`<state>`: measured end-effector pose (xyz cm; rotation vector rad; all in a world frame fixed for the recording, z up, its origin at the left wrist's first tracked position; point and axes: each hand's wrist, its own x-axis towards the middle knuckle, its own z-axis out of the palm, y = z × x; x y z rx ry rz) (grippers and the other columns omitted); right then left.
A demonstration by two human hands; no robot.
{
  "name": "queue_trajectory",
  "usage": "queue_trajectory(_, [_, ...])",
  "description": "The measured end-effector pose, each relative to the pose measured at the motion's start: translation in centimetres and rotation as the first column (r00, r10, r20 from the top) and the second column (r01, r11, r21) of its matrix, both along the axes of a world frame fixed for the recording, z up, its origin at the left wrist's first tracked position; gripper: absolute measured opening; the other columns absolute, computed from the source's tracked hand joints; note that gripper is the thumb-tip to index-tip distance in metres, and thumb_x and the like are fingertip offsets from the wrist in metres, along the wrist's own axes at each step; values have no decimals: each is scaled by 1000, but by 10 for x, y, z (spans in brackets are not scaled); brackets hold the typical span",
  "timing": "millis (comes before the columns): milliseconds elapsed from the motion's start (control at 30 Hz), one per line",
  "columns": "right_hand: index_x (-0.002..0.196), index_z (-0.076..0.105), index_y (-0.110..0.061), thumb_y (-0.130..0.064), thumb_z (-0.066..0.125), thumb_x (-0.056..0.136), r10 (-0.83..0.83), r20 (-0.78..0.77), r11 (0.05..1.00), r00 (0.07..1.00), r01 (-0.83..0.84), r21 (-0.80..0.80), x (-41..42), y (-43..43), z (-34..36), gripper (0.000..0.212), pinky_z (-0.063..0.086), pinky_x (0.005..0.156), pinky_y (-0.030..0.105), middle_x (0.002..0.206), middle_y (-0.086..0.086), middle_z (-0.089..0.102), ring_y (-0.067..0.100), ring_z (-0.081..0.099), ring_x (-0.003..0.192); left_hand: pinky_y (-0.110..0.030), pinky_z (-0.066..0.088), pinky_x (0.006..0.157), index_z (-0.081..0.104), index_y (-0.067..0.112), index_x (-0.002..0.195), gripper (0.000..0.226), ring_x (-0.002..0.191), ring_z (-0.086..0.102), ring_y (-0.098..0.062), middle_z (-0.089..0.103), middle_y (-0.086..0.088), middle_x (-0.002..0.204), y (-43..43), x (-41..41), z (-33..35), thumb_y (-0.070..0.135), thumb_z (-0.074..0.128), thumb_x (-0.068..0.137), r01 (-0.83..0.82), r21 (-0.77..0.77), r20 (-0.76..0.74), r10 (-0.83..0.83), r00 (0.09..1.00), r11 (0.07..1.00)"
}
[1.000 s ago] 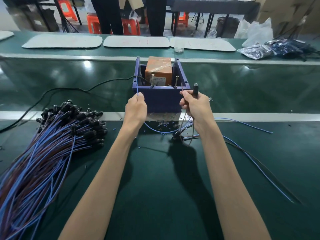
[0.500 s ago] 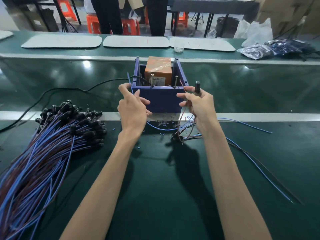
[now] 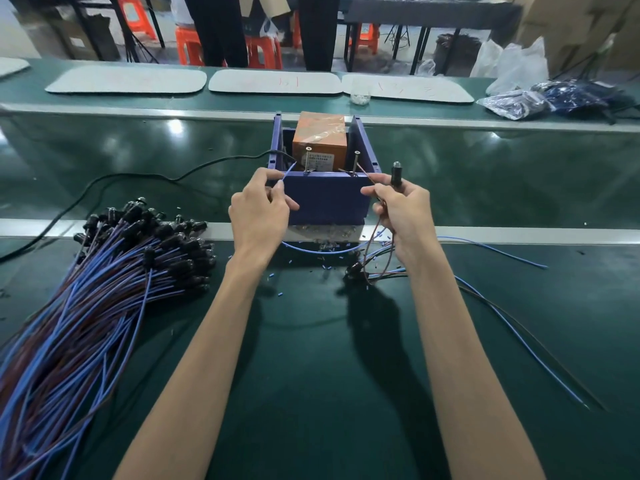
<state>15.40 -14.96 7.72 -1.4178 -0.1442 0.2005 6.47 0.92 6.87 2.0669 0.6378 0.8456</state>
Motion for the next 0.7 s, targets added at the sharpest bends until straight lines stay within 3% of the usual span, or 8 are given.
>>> queue_trajectory(67, [96,66,-12,0,48,93,-4,-1,1000,1000,4,2,0,-2,1,22,27,37,12,76,1,68,1,40,40,-36,56,68,63,23,102,15,51,53,-8,69,14,63,-1,1,1,18,50,97,30,-105,40,-26,999,994])
queue_trajectory(133, [95,67,-13,0,49,93,-5,-3,1000,1000,5,5,1,-3,1,22,27,37,12,77,1,68,1,40,41,-24,49,52,65,21,98,14,39,45,-7,69,14,62,-1,1,2,18,52,97,71,-231,80,-54,995,970])
queue_trajectory(200, [94,67,-13,0,49,93,-1,-5,1000,1000,1,3,1,-4,1,22,27,37,12,76,0,69,1,40,41,-19,41,45,63,25,91,14,34,39,-7,70,13,62,-2,1,4,17,53,97,112,-348,114,-77,990,931])
queue_trajectory(367, [94,68,-15,-1,48,94,40,3,999,999,-40,-17,1,-4,0,24,27,37,12,78,0,70,1,39,41,-16,39,44,65,23,90,14,33,37,-7,71,8,64,-3,0,6,17,54,97,163,-488,178,-85,980,858])
queue_trajectory(700, [92,70,-14,0,48,94,75,-8,997,997,-74,11,0,-7,3,27,25,36,11,73,-2,69,1,37,41,-14,36,42,66,20,90,14,34,36,-7,70,8,63,1,3,2,15,54,97,173,-546,181,-86,980,820])
